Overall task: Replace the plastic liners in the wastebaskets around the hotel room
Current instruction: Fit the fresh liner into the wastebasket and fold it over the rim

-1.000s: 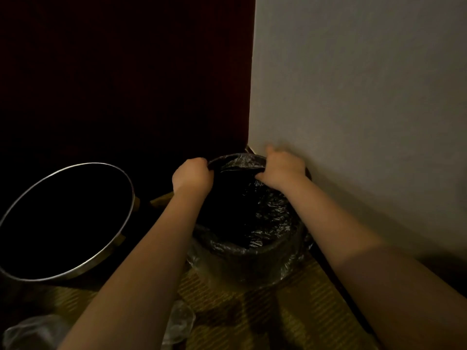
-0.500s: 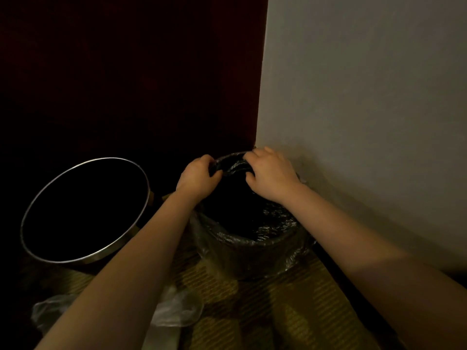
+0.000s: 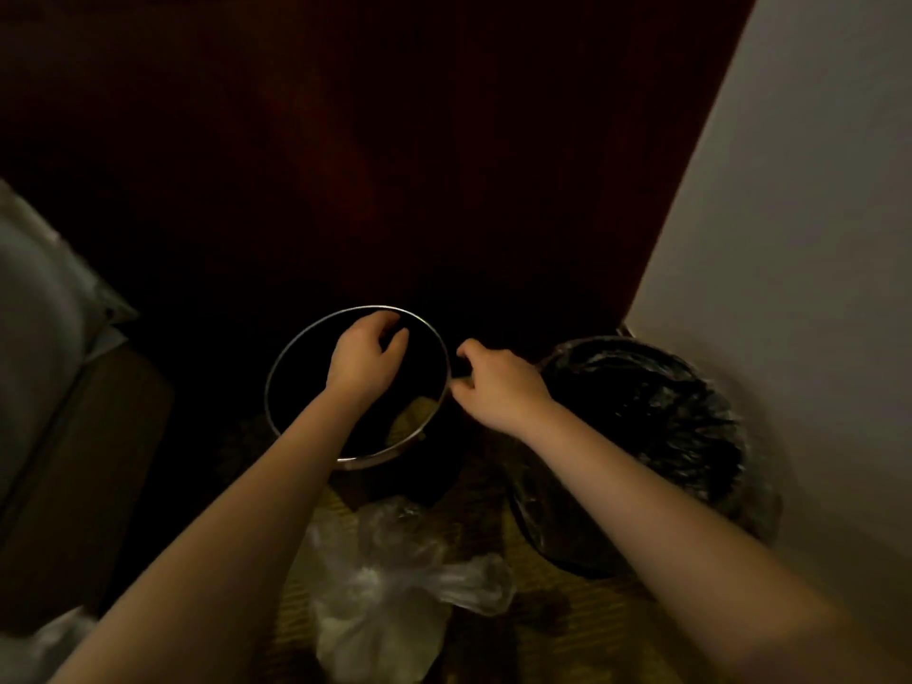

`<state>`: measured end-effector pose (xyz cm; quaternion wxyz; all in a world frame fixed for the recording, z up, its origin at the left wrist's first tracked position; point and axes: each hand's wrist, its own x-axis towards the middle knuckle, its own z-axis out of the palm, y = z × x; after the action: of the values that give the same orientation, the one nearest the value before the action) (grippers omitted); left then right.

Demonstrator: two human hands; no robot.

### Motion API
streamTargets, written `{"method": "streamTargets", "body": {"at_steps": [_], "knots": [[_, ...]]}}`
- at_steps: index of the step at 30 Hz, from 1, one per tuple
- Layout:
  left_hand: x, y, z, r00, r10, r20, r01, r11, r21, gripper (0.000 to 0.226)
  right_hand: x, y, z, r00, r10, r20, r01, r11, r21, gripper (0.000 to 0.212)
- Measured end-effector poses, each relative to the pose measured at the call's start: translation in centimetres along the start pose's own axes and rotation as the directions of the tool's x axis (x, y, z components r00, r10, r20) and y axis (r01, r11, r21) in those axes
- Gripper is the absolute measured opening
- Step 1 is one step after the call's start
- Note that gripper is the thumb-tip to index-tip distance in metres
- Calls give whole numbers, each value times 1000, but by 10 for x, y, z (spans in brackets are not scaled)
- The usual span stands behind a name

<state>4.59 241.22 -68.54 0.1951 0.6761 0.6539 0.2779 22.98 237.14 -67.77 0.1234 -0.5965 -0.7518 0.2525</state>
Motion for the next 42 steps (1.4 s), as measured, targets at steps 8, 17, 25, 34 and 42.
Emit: {"method": "streamTargets", "body": {"at_steps": [8, 17, 25, 34, 42], "knots": [[-24, -75, -50, 997, -53, -58, 62, 982, 180, 46, 13, -28, 32, 953, 264, 149, -272, 962, 31, 75], [-51, -106, -63, 922, -335, 193, 343, 939, -6, 74, 21, -37, 37, 900, 406, 156, -428, 890, 158, 78], [-52, -100, -79, 936, -287, 205, 308, 948, -80, 67, 23, -42, 33, 911, 402, 94, -412, 900, 142, 80], [-47, -50, -128, 979, -143, 147, 154, 986, -69, 63, -6, -59, -40, 953, 302, 11, -291, 907, 304, 78], [-18, 35, -209, 991, 58, 121, -63, 997, 35, 61, -39, -85, -124, 938, 345, -26, -293, 833, 470, 75]]}}
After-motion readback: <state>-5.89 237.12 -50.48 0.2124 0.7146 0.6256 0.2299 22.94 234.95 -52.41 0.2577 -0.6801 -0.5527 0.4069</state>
